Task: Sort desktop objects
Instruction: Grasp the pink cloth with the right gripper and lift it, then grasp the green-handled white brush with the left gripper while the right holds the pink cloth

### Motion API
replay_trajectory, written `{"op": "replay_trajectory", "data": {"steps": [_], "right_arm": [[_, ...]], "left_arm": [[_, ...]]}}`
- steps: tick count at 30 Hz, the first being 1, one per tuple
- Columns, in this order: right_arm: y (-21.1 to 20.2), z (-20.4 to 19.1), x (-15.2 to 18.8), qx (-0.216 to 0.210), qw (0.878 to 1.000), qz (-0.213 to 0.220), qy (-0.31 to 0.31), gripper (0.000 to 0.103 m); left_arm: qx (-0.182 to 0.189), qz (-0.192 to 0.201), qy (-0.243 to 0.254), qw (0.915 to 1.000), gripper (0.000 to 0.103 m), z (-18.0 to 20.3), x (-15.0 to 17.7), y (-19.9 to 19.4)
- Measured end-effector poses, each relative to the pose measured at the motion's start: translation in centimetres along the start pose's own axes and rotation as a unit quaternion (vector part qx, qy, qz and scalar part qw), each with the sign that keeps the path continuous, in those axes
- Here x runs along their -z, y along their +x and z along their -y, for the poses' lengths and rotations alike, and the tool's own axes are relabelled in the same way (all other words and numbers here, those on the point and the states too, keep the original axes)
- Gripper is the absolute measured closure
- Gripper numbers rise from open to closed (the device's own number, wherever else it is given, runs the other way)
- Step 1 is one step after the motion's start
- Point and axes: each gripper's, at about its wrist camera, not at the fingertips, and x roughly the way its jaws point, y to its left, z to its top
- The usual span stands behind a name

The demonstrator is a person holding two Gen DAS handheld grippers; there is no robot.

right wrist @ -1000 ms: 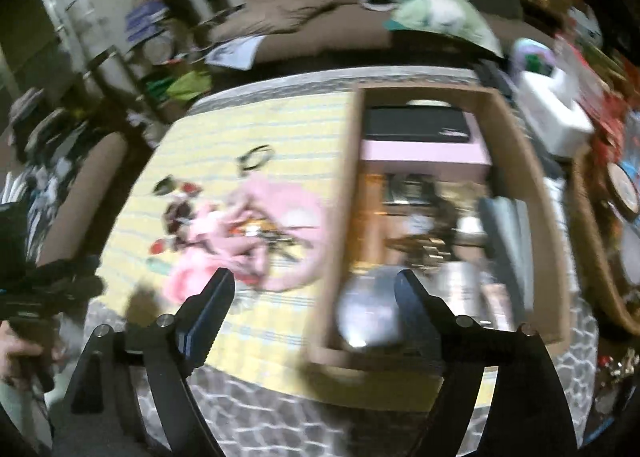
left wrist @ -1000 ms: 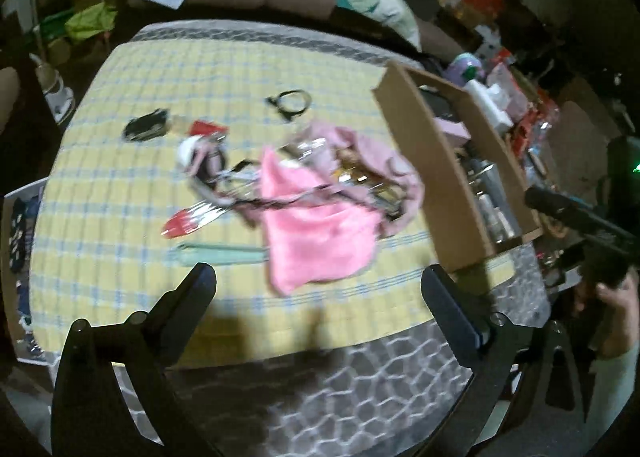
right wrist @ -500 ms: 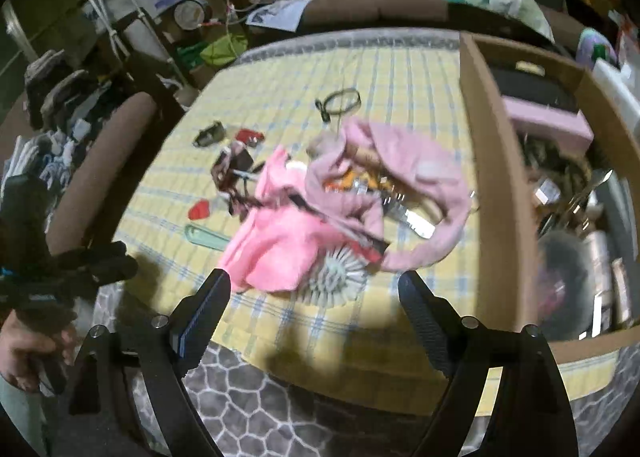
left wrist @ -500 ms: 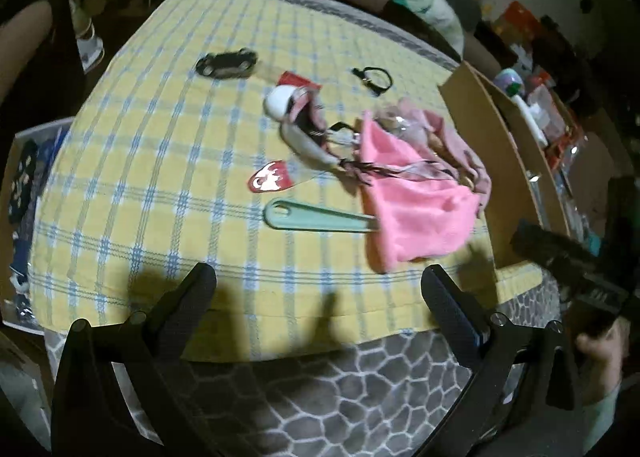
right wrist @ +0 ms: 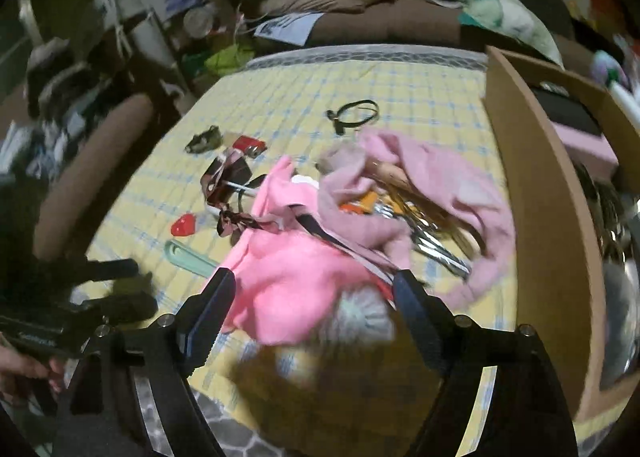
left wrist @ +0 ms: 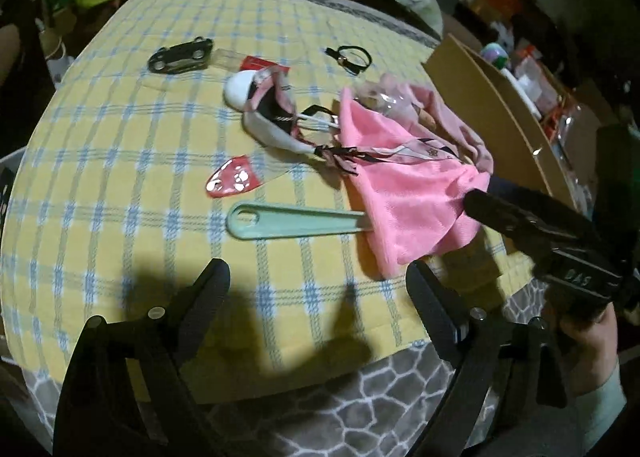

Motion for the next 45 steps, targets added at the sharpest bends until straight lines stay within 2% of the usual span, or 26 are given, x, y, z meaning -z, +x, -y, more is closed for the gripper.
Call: {"op": "replay_trajectory", "data": {"steps": [2,3,4,8,11,13,15,18,22,26,29,31,33,35,37,38,39,40,41,43,45], "right_arm": [[0.8,-0.6,-0.2,0.012,1.000,-0.005,-0.017,0.051],[1.2,-0.7,-0.2,0.011,1.000,-0.009,-0.022,0.082],[1.7,-0.8,-0.2,0.014,1.000,-0.014,-0.024,0.087],[1.5,0.0,-0.4,-0.012,1.000,-0.005,-0.003,0.089],[0.5,1.1,-0.8,-0.052,0.998,0.009,0.032,0.091],[-0.1,1.6,-0.9,-0.075,0.996,0.016,0.047,0.091],[-0.8,2.3,-1.2,-0.107,0.991,0.024,0.070,0.092],[-2.1,2.9,-1.8,-0.146,0.984,0.044,0.096,0.093],[-4.3,3.1,-3.3,-0.181,0.973,0.085,0.113,0.093],[-7.2,3.4,-5.1,-0.216,0.958,0.133,0.133,0.093],[-9.3,3.4,-6.0,-0.267,0.939,0.159,0.149,0.093],[-10.0,2.9,-6.3,-0.274,0.937,0.161,0.146,0.093],[-10.2,2.7,-6.4,-0.288,0.932,0.158,0.151,0.093],[-10.6,2.6,-6.5,-0.298,0.928,0.158,0.156,0.093],[-11.1,2.6,-6.6,-0.308,0.923,0.161,0.163,0.093],[-11.3,2.6,-6.6,-0.313,0.921,0.162,0.166,0.093],[-11.7,2.7,-6.6,-0.314,0.920,0.166,0.168,0.093],[-12.0,2.8,-6.5,-0.314,0.919,0.168,0.167,0.093],[-12.4,3.0,-6.4,-0.311,0.919,0.172,0.170,0.093],[-12.9,3.4,-6.4,-0.310,0.918,0.177,0.175,0.093],[-13.4,3.9,-6.4,-0.308,0.916,0.182,0.182,0.093]], "left_arm": [[-0.006,0.005,0.026,0.9996,0.015,0.6,-0.3,0.0],[-0.004,0.009,0.044,0.9990,0.015,1.1,-0.5,0.0],[0.002,0.013,0.058,0.9982,0.015,1.4,-0.6,-0.1],[0.014,0.023,0.114,0.9931,0.018,2.8,-1.3,0.2],[0.017,0.032,0.177,0.9835,0.020,4.7,-1.5,0.8],[0.009,0.023,0.208,0.9778,0.020,5.7,-1.4,1.7],[-0.001,0.016,0.218,0.9759,0.020,6.1,-1.3,2.4],[0.003,0.017,0.223,0.9747,0.020,6.5,-1.5,2.6],[0.000,0.020,0.242,0.9701,0.019,6.8,-1.6,2.9],[-0.032,0.020,0.266,0.9631,0.019,7.0,-1.4,3.9],[-0.046,0.055,0.280,0.9572,0.020,7.6,-1.6,3.2],[-0.021,0.100,0.281,0.9543,0.019,8.4,-1.9,1.3],[-0.021,0.138,0.285,0.9483,0.019,9.4,-2.1,0.1],[0.004,0.150,0.290,0.9453,0.019,10.2,-2.2,-0.5],[0.025,0.144,0.295,0.9444,0.019,11.0,-2.1,-0.3],[0.023,0.132,0.298,0.9452,0.022,11.4,-2.1,0.2],[0.023,0.117,0.295,0.9479,0.040,11.5,-2.2,0.8],[0.034,0.101,0.289,0.9515,0.067,11.3,-2.3,1.1],[0.050,0.082,0.275,0.9566,0.080,11.0,-2.5,1.6],[0.089,0.065,0.252,0.9613,0.091,10.5,-2.6,1.7],[0.086,0.069,0.246,0.9631,0.092,10.6,-2.6,1.2]]}}
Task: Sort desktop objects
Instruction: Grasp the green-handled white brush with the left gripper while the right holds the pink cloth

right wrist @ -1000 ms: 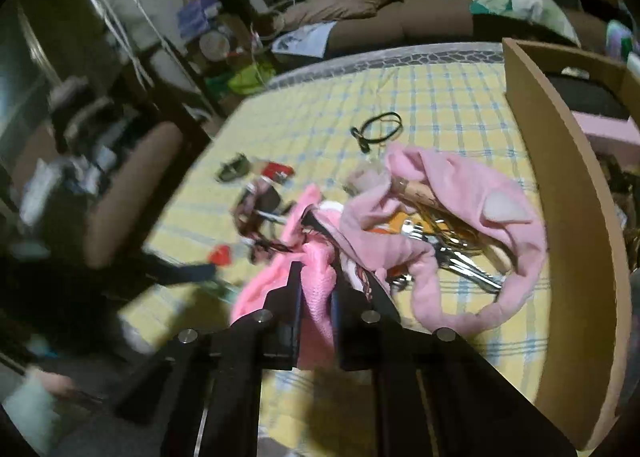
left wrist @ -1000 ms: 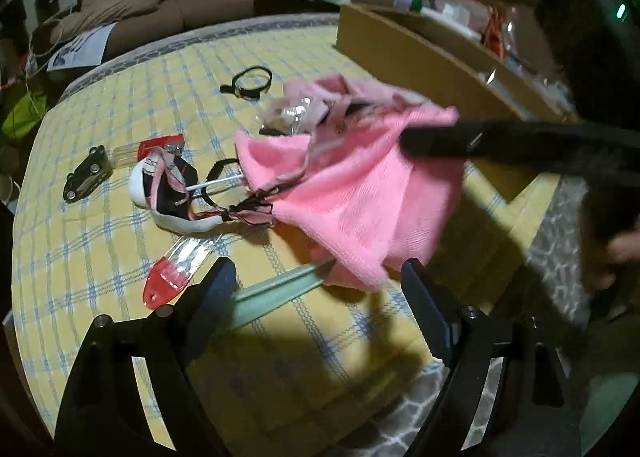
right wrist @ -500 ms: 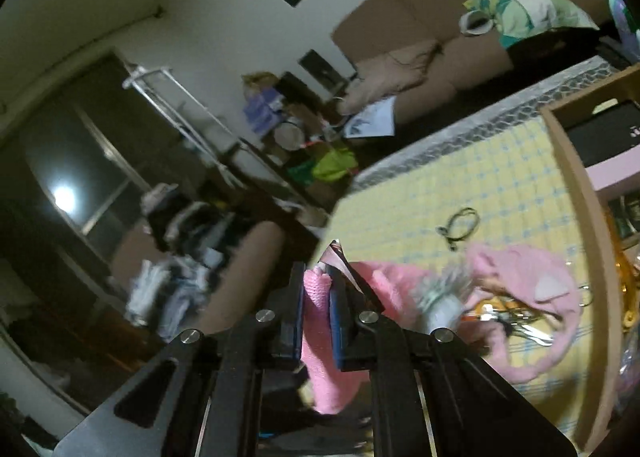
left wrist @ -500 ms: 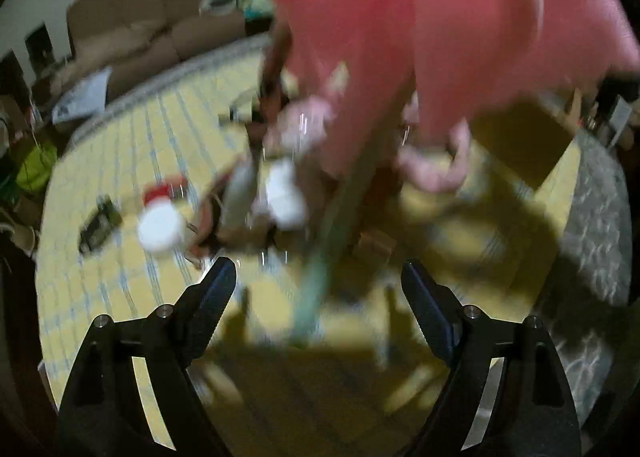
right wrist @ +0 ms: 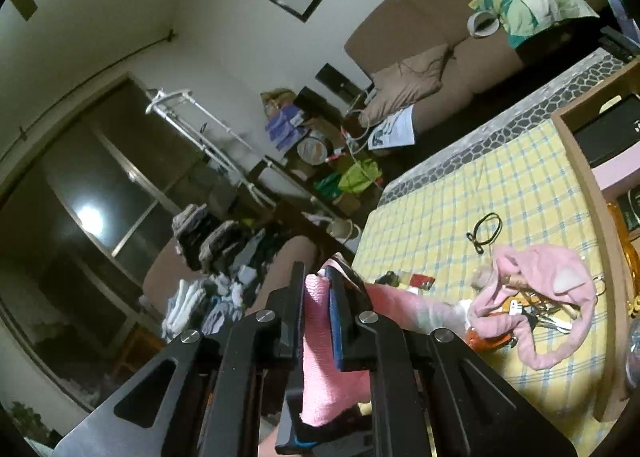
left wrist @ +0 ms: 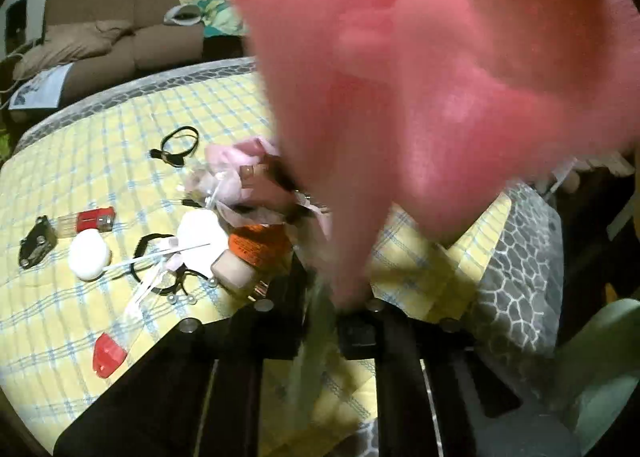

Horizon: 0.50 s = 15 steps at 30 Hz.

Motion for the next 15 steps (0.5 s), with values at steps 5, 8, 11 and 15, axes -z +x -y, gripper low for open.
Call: {"op": "replay_trajectory", "data": {"steps": [5,8,11,15], "right_arm": [[-1.5,0.3,-1.5,-0.003,1.000,0.023,0.018,0.093],[-2.7,-1.2,-3.6,0.011,0.999,0.033,-0.002,0.094],[-2.4,-3.0,-4.8,0.070,0.996,-0.013,-0.051,0.093],[0.5,-1.9,-2.2,0.166,0.976,-0.117,-0.083,0.026]], "left_arm": [[0.003,-0.015,-0.004,0.9999,0.094,1.1,0.7,-0.8],[0.003,-0.035,-0.007,0.9993,0.094,2.0,2.0,-1.0],[0.000,-0.040,-0.025,0.9989,0.094,1.5,2.4,-1.5],[0.015,-0.046,-0.061,0.9970,0.094,0.2,3.4,-2.1]]}}
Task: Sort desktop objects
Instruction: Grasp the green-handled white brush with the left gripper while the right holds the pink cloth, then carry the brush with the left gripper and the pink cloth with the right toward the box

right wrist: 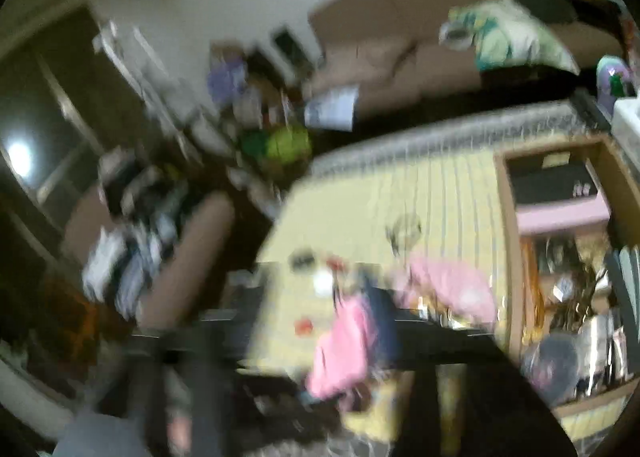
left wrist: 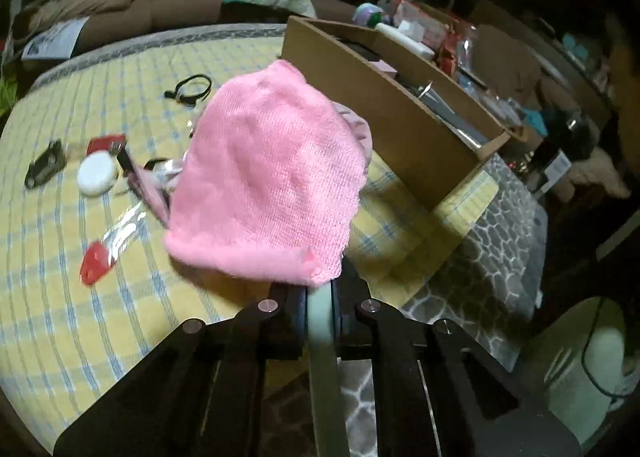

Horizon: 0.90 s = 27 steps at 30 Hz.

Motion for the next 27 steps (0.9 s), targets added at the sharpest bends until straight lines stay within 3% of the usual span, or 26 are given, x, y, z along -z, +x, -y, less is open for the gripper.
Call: {"op": "replay_trajectory", "data": {"steps": [3,6,11,12,13,15,16,18,27], "right_arm": [[4.5,0.1,2.8,0.033,0.996,-0.078,-0.024,0.025],[8.8,-0.5,5.1,0.095,0.981,-0.145,-0.092,0.025],[14.3,0.0,7.3,0.133,0.959,-0.219,-0.125,0.026],[15.4,0.4,7.7,0.132,0.955,-0.232,-0.131,0.030],[15.8,0.2,7.9,0.132,0.952,-0.238,-0.143,0.050],[16.5,-0.6,7.8,0.177,0.935,-0.233,-0.202,0.082],[16.4,-0.6,7.7,0.174,0.935,-0.231,-0.205,0.089],[16.0,0.0,6.8,0.168,0.943,-0.218,-0.185,0.094],[11.2,2.1,0.6,0.215,0.961,-0.109,-0.137,0.098]], "left_arm": [[-0.012,-0.007,0.021,0.9997,0.094,0.7,1.1,-0.6],[-0.018,-0.019,0.033,0.9991,0.094,1.3,1.8,-0.5],[-0.013,-0.015,0.062,0.9979,0.094,2.8,2.1,-0.9],[-0.013,-0.015,0.065,0.9977,0.093,3.0,2.1,-0.8],[-0.014,-0.017,0.068,0.9975,0.091,3.2,2.1,-0.8],[-0.012,-0.018,0.069,0.9974,0.091,3.1,2.2,-0.9],[-0.007,-0.018,0.066,0.9976,0.091,3.0,2.2,-1.0],[0.001,-0.014,0.061,0.9980,0.093,2.9,2.1,-1.4],[0.054,0.002,0.053,0.9971,0.094,4.1,2.1,-3.5]]}}
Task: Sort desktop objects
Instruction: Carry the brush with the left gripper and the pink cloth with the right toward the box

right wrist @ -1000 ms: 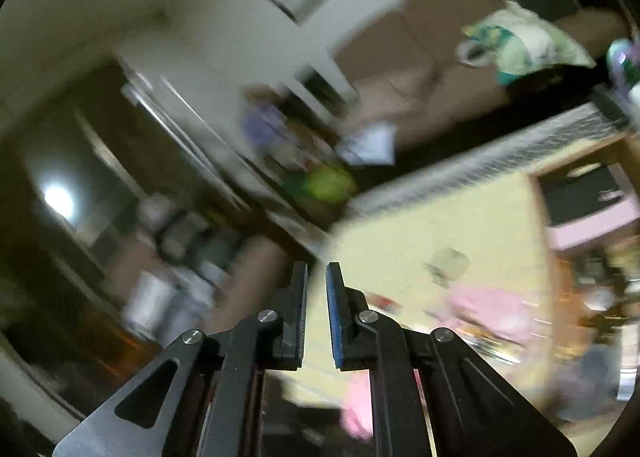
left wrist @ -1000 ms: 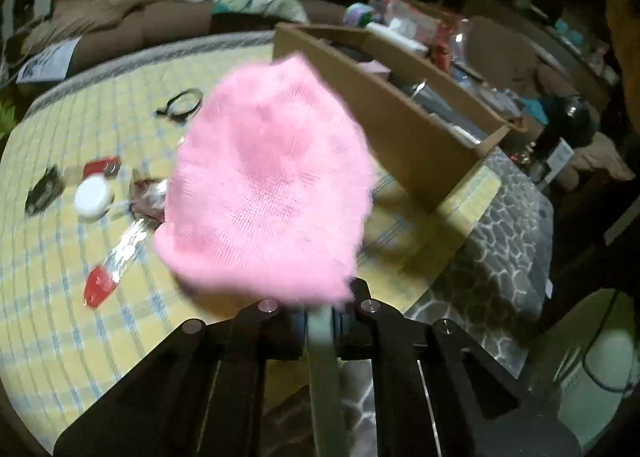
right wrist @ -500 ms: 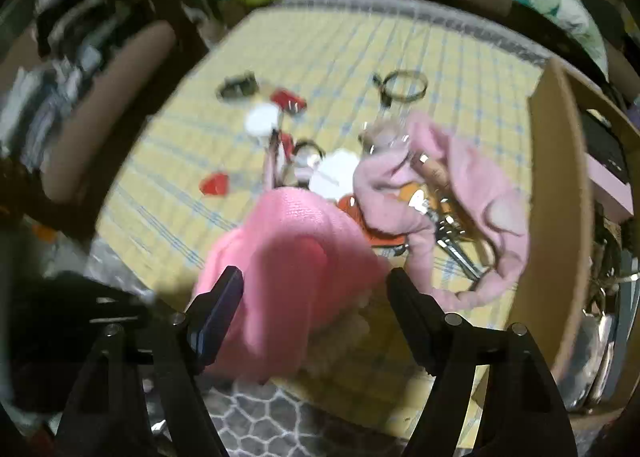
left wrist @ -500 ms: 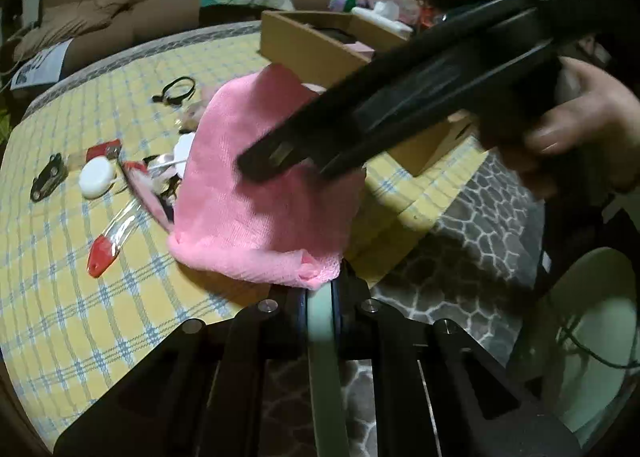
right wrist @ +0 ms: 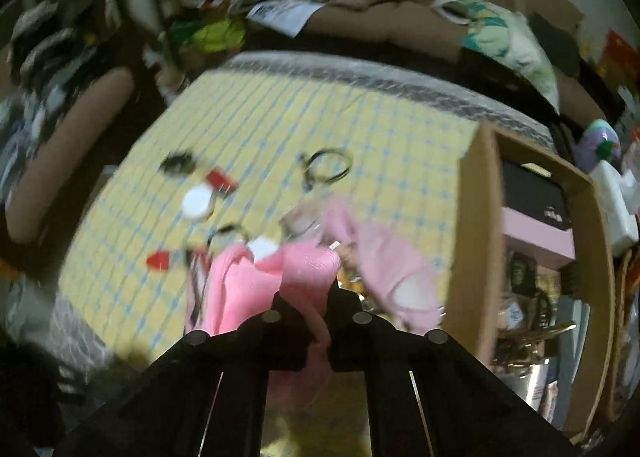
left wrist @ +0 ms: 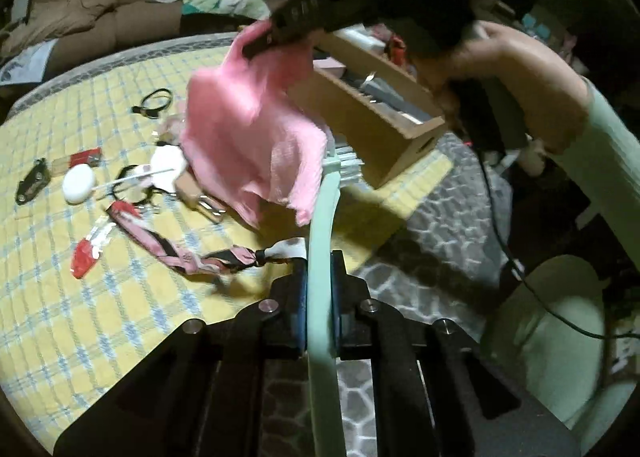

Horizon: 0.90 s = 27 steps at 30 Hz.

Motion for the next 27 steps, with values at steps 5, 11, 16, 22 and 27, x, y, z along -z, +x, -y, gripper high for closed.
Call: {"op": "replay_trajectory", "data": {"steps": [5,11,16,22,27], "right_arm": [[-3.4,3.3,-2.1,0.055,0.998,0.028,-0.001,0.098],[-5.3,6.6,-2.5,0.147,0.988,0.023,-0.037,0.099],[-6.2,8.4,-0.3,0.088,0.996,0.021,0.008,0.099],[-7.2,3.5,3.3,-0.098,0.993,0.060,0.028,0.060],[-9.0,-2.5,5.7,-0.162,0.976,0.143,-0.026,0.037]], "left_arm": [[0.057,0.041,-0.041,0.9967,0.094,0.4,0.0,-2.8],[0.103,0.087,-0.102,0.9857,0.094,-0.9,1.0,-8.3],[0.094,0.108,-0.154,0.9777,0.094,-4.4,0.4,-12.1],[0.145,0.146,-0.225,0.9523,0.094,-6.9,-1.1,-13.4],[0.179,0.169,-0.246,0.9374,0.094,-7.0,-2.7,-14.4]]}}
